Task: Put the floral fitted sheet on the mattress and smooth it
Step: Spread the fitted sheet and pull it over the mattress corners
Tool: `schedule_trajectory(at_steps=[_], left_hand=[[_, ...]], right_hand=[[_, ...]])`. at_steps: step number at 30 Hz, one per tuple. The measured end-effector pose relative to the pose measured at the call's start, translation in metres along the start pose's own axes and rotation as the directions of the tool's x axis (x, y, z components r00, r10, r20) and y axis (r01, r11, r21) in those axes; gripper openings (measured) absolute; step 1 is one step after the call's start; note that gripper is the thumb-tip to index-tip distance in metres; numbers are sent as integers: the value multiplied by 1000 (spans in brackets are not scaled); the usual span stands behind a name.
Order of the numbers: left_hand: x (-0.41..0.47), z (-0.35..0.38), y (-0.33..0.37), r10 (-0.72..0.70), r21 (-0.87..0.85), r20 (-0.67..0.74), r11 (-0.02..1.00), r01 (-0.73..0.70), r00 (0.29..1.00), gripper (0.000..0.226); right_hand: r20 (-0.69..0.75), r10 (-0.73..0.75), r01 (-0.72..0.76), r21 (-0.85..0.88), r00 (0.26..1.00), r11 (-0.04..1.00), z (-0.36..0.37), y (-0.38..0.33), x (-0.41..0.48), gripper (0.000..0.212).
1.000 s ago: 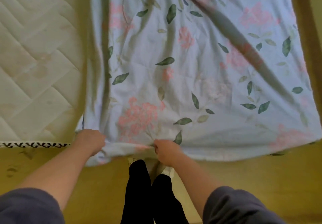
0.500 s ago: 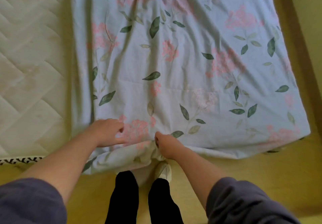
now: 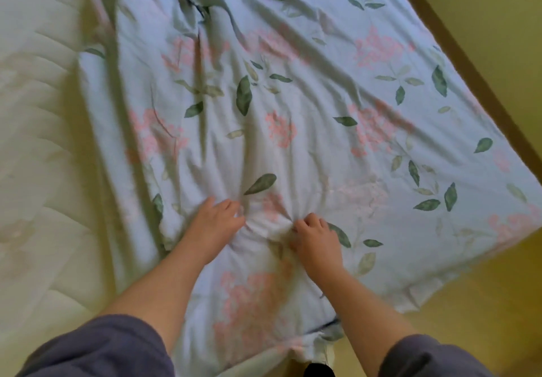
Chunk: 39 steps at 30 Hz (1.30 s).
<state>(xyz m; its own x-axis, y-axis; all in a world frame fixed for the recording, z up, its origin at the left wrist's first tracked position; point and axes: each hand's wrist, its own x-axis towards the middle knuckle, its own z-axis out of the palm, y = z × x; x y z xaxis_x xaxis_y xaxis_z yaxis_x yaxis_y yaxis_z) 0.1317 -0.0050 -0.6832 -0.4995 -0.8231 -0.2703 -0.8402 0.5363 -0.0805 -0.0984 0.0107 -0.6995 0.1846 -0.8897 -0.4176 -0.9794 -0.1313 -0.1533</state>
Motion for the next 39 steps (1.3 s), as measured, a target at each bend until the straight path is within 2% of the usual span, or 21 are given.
schedule_trajectory(at_steps=[3,5,7,9,10,13,15,18,20,21,23,24,29,32,33,34,36,38,39], left_hand=[[9,18,-24,134,-45,-225,988,-148,965,23],[10,22,-34,210,-88,-294,965,-246,932,18],[7,22,-41,259,-69,-238,957,-282,936,21],[6,23,-43,245,-55,-87,967,-250,966,48],[6,21,-41,215,-59,-33,974,-217,976,50],[13,17,-25,200,-58,-140,976,-210,970,22],[15,14,-18,200,-73,-200,973,-219,959,23],[14,16,-20,216,-200,-250,942,-269,944,29],[10,19,-17,158,-336,-150,920,-201,976,23],[9,21,-14,127,-362,-54,922,-138,990,16],[6,27,-6,106,-348,181,937,-37,978,9],[5,28,-5,102,-331,252,944,-14,962,10],[15,15,-14,105,-280,366,960,2,925,13],[14,8,-11,115,-255,446,967,3,887,13],[14,4,-9,133,-259,451,966,-13,882,18],[14,0,-6,156,-273,435,962,-35,887,24],[16,-9,4,215,-300,312,947,-119,926,34],[22,-13,22,314,-260,103,924,-279,944,42],[26,-14,36,374,-213,-17,905,-369,927,42]], right_hand=[[-121,-21,26,40,992,999,12,-7,10,13],[-180,-41,59,95,983,994,9,-2,9,8],[-201,-55,89,164,978,982,5,-1,4,6],[-216,-48,102,247,975,964,-2,-2,-2,5],[-236,-32,102,289,971,952,-5,-2,-3,7],[-332,-30,140,312,943,940,-6,0,-12,14],[-340,-19,140,334,940,932,-1,4,-20,16],[-200,107,7,501,974,865,-2,10,-19,15],[-95,112,-56,459,989,886,0,10,-12,17],[-32,99,-77,408,995,910,0,7,-9,16],[86,60,-86,346,994,934,3,-1,-4,13],[113,33,-70,340,993,938,5,-3,-3,12],[75,-27,6,272,997,962,1,-2,5,14],[91,-151,136,150,984,979,7,-1,-4,2],[87,-178,164,148,980,975,6,1,-8,8],[79,-196,183,153,977,971,5,5,-12,20],[0,-205,203,124,979,971,-1,24,-23,42],[-139,-158,169,78,978,982,-6,52,-39,51],[-184,-121,133,49,975,990,-6,68,-50,51]])
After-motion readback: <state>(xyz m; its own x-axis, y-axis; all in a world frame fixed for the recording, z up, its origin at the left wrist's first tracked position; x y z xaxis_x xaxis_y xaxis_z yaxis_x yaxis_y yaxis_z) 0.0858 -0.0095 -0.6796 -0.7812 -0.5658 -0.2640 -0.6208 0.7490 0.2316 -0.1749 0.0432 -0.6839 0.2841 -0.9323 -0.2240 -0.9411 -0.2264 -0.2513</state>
